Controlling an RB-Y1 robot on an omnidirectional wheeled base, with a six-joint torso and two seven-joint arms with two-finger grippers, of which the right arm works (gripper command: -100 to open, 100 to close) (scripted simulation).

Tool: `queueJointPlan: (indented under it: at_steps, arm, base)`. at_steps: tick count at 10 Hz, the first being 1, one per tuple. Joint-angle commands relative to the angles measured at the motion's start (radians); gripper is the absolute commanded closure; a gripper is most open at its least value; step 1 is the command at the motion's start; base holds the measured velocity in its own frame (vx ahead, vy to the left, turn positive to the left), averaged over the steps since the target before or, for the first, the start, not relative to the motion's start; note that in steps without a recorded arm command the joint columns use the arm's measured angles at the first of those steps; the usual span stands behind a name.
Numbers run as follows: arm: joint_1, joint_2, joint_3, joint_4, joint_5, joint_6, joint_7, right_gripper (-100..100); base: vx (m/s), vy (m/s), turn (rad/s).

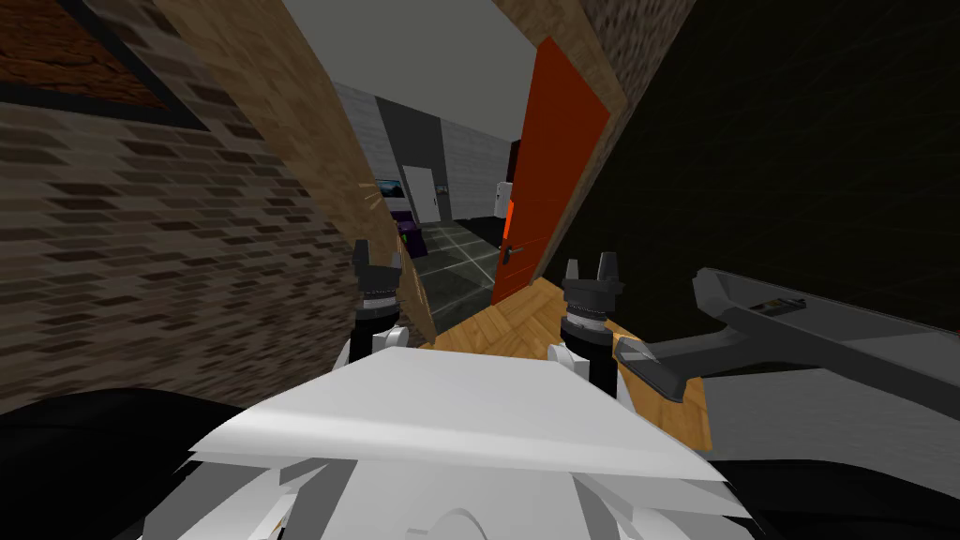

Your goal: Push the door open

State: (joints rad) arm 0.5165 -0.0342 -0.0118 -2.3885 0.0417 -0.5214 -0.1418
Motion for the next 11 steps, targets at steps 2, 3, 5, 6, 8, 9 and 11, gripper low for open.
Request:
queueJointPlan:
  at_steps: [2,3,5,6,8,9,11]
  arm:
    - [-0.030,-0.006,0.004,0.051,-0.001,0.000,0.000,-100]
    - [-0.040,-0.007,0.005,0.068,-0.001,0.000,0.000,-100]
    - [-0.074,-0.012,0.010,0.127,-0.003,0.000,0.000,-100]
    - [-0.089,-0.014,0.011,0.151,-0.003,0.000,0.001,-100]
    - [-0.118,-0.018,0.015,0.200,-0.004,0.000,0.001,-100]
    - [-0.135,-0.020,0.017,0.230,-0.005,0.000,0.001,-100]
    - [-0.153,-0.022,0.020,0.261,-0.005,0.000,0.001,-100]
  base:
    - [-0.026,-0.096,0.036]
    - [0.076,-0.113,0.038]
    - [0.072,-0.099,0.050]
    - [0.071,-0.103,0.057]
    - [0.047,-0.104,0.039]
    - [0.042,-0.104,0.058]
    - [0.032,-0.079,0.038]
